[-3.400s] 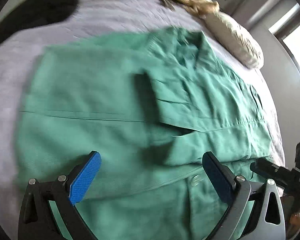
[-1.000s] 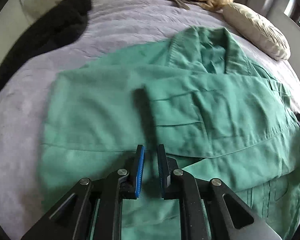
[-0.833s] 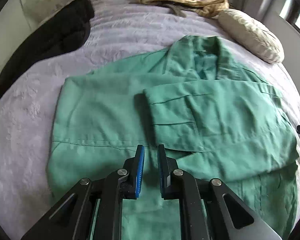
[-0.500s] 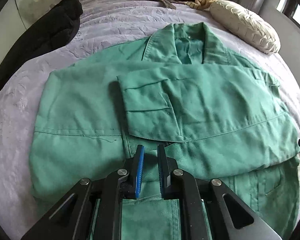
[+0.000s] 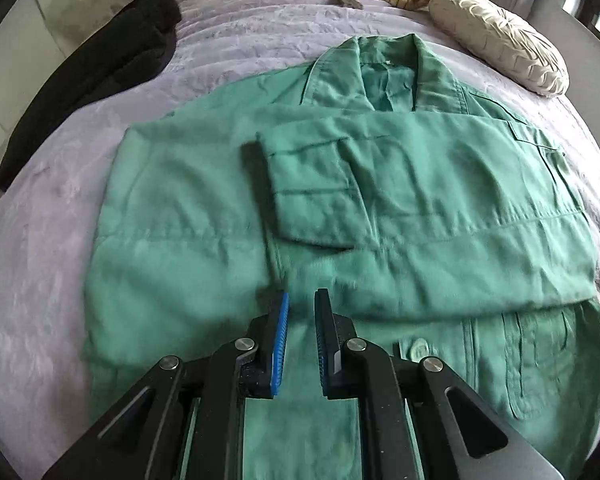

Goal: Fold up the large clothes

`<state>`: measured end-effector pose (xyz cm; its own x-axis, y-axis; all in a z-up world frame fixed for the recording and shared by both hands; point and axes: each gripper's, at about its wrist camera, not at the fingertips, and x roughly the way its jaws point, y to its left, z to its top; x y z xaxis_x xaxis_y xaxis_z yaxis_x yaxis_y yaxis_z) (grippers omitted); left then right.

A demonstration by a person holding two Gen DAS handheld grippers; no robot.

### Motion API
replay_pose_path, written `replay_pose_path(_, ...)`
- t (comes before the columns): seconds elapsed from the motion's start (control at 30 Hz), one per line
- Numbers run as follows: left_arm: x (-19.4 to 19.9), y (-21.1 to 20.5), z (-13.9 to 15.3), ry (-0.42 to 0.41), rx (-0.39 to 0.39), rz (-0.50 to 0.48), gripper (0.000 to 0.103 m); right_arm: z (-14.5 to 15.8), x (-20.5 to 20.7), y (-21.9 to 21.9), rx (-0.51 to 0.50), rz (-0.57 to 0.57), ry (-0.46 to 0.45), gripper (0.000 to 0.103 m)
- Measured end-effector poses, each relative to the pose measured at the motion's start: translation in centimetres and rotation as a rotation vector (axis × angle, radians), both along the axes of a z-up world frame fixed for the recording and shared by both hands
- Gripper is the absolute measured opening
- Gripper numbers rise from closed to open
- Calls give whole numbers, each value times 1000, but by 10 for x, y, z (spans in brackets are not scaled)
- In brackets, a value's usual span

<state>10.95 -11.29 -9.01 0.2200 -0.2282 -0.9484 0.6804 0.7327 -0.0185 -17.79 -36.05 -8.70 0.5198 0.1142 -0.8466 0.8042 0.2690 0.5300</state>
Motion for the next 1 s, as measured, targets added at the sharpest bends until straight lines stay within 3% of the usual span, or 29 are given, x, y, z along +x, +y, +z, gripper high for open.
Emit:
replay_pose_path(0.2, -22, 22, 10, 16, 37, 19, 17, 21, 10, 30, -10, 120, 20, 7)
replay_pose_path(0.27, -30, 30, 14, 24, 52, 38, 101, 25, 10, 40, 11, 137, 22, 7)
replay_pose_path(0.33, -43, 39, 26, -20, 50, 59, 102, 25, 8, 46, 32, 150, 18, 7)
replay_pose_path(0.5, -61, 49, 41, -11, 78, 56, 102, 33, 10, 63, 64, 179, 32, 8)
replay_pose_path(0.53, -64, 51, 46, -12, 84, 56, 102, 34, 10, 66, 73, 184, 31, 13)
replay_pose_path(0.57, -67, 53, 49, -10, 86, 57, 102, 37, 9, 68, 75, 190, 33, 21)
replay_pose_path(0.63, -74, 59, 56, 2, 93, 68, 102, 43, 5, 71, 60, 196, 36, 74)
replay_pose_path(0.67, -77, 62, 59, 6, 95, 73, 102, 48, 3, 73, 50, 201, 32, 78)
replay_pose_path(0.9, -106, 81, 67, 56, 126, 115, 102, 62, -7, 88, 33, 291, 23, 85)
replay_pose_path(1.0, -120, 87, 77, 33, 121, 113, 102, 60, -9, 95, 49, 330, 38, 85)
